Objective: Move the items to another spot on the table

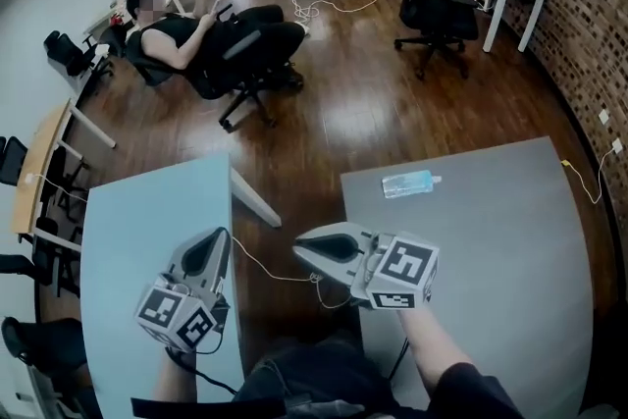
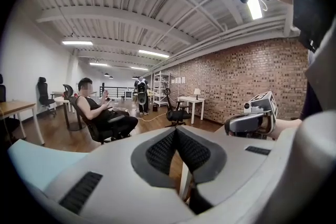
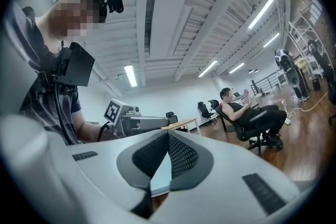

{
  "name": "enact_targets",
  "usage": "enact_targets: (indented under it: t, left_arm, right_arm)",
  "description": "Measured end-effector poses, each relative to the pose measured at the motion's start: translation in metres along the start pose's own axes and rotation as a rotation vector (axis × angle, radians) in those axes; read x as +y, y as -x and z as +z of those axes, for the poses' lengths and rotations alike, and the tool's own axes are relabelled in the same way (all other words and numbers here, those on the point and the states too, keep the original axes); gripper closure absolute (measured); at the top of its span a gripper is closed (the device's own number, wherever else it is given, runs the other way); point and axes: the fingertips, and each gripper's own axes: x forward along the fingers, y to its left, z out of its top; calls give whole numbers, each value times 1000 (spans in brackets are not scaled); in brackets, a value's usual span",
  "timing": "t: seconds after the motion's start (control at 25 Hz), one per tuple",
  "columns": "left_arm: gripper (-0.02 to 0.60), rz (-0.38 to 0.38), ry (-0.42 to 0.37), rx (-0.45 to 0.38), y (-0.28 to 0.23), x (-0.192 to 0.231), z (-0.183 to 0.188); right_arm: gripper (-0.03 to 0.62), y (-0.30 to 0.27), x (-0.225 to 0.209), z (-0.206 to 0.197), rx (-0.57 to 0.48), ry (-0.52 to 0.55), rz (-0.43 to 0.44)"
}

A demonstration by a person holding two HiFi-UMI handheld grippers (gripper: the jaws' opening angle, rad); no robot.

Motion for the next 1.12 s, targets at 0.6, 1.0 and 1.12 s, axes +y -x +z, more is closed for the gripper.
enact_targets:
  t: [0.6, 1.0, 1.12]
  left_arm:
    - [571, -144, -78, 20, -93, -32, -4]
    - [571, -243, 33, -4, -122, 44, -7]
    - [571, -266, 84, -34, -133, 79, -3]
  right_arm:
    - [614, 36, -36, -1, -6, 32, -80]
    - [614, -20, -79, -9, 136, -5, -192]
    - [614, -50, -106, -6, 193, -33, -206]
